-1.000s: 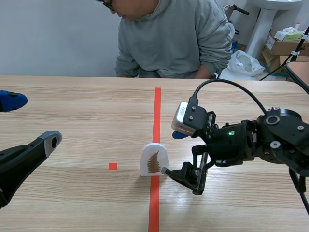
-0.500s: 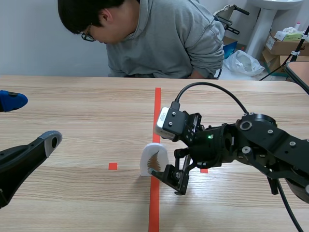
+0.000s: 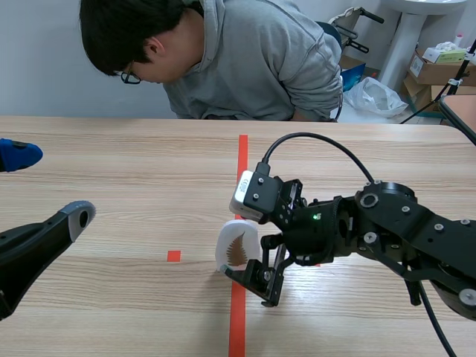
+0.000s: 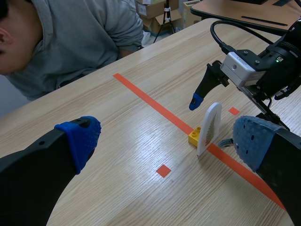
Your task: Do the leaf sorting experiment
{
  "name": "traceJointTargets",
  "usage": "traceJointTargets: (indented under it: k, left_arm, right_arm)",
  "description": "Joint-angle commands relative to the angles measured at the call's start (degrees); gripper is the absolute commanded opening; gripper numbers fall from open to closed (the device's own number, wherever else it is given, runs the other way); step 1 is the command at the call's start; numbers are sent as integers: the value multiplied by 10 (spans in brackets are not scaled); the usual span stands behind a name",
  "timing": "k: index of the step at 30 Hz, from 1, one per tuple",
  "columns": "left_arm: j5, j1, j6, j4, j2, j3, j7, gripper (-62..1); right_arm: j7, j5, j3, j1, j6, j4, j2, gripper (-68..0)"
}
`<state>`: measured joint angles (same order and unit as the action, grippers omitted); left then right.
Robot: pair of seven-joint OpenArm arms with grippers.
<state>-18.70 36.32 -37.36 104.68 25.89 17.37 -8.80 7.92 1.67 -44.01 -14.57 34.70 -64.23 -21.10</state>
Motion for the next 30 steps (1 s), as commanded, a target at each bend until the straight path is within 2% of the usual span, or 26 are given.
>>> traceJointTargets:
  k: [1,6,10,15,23,30]
  left_arm:
    - [-8,0,-1,3,-1,0,-8,-7]
    - [-8,0,-1,3,-1,0,-8,-7]
    - [-8,0,-1,3,-1,0,-8,-7]
    - [-8,0,-1,3,-1,0,-8,-7]
    - [-8,0,-1,3,-1,0,-8,-7]
    - [-8,0,-1,3,-1,0,-8,-7]
  right_arm:
    - [8,4,2,-12,-3,-6,0,-139]
    - [8,4,2,-12,-3,-6,0,-236]
    - [9,4,2,-11,-3,-6,0,-265]
    - [11,4,2,-11,-3,-6,7,-369]
    - [17,4,0,-11,-3,-6,16,-486]
    - [12,4,0,-3,-3,-6,16,-554]
